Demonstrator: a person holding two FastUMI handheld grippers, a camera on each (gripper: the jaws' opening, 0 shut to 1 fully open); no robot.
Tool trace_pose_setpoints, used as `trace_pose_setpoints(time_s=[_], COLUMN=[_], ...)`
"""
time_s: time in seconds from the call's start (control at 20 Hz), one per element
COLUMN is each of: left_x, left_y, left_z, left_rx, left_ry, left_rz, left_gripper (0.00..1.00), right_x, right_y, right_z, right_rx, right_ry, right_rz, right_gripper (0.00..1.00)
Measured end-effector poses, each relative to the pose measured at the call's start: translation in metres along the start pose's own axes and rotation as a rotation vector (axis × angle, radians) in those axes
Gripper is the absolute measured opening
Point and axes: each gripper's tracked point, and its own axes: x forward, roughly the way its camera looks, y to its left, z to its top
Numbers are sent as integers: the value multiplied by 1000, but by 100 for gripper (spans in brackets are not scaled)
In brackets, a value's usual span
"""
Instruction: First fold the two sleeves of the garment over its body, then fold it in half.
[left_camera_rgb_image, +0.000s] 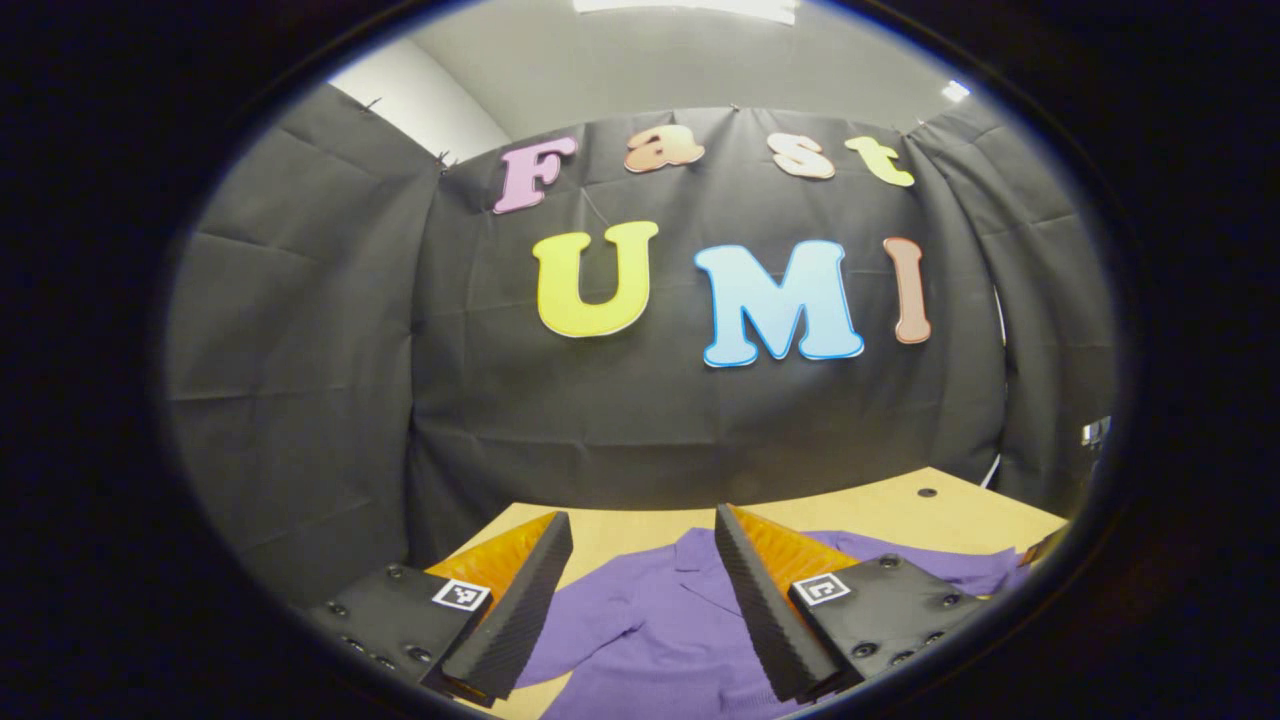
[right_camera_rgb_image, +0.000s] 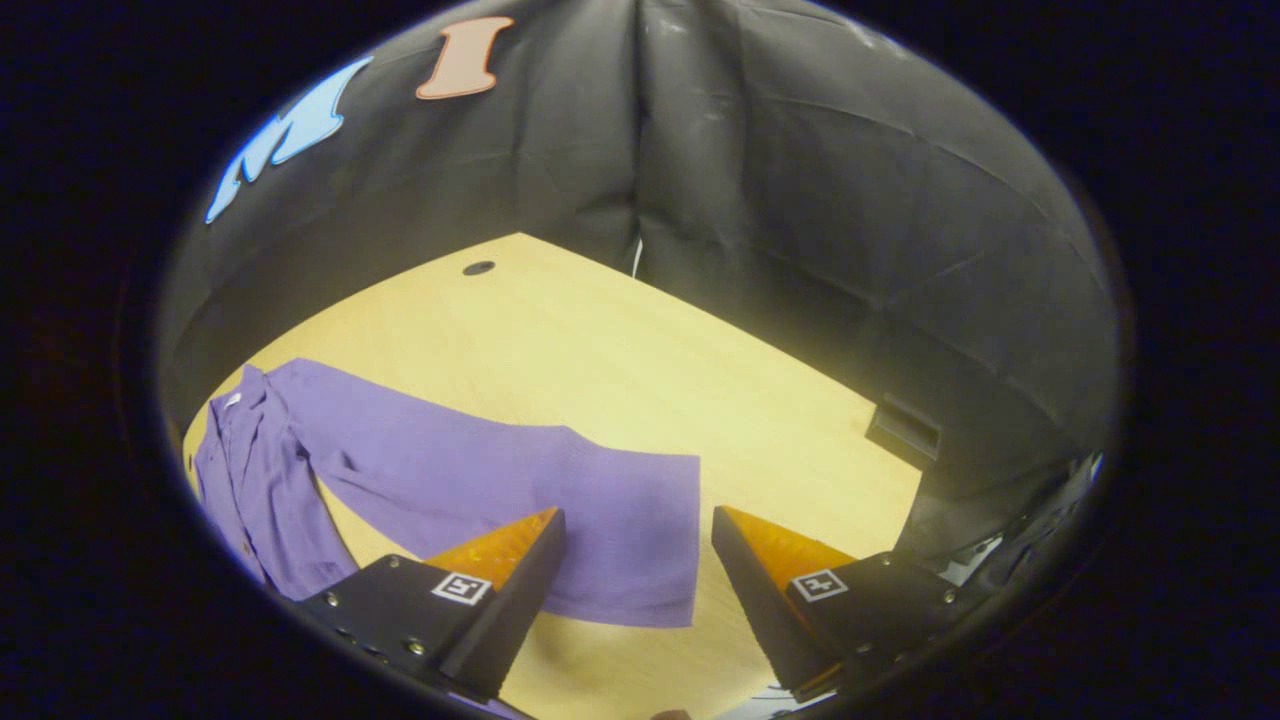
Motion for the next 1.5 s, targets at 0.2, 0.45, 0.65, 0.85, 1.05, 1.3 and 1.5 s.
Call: trace_pose_setpoints(time_s=[0.2, 0.45, 0.65, 0.85, 1.05, 1.3, 1.5], left_x=[2, 4, 4, 3, 1, -2, -2], left_y=[0, 0, -3, -4, 1, 8, 14], left_z=[-3, -6, -7, -4, -4, -4, -4], left_rx=[-2, -8, -15, -16, -22, -25, -23], left_ry=[2, 7, 8, -1, -6, -11, -17], left_rz=[-3, -7, -23, -34, -30, -31, -31], left_gripper=[95, 95, 95, 95, 94, 95, 95], right_x=[16, 18, 20, 20, 22, 19, 6], right_y=[-5, -4, -1, -4, 0, 8, 20], right_z=[-10, -26, -25, -22, -21, -16, 0], right_rx=[18, 81, 58, 80, 60, 174, 138], right_ry=[48, 98, 99, 100, 93, 106, 50], right_rz=[-22, 4, 16, 21, 55, 94, 180], right_gripper=[93, 95, 95, 72, 43, 3, 6])
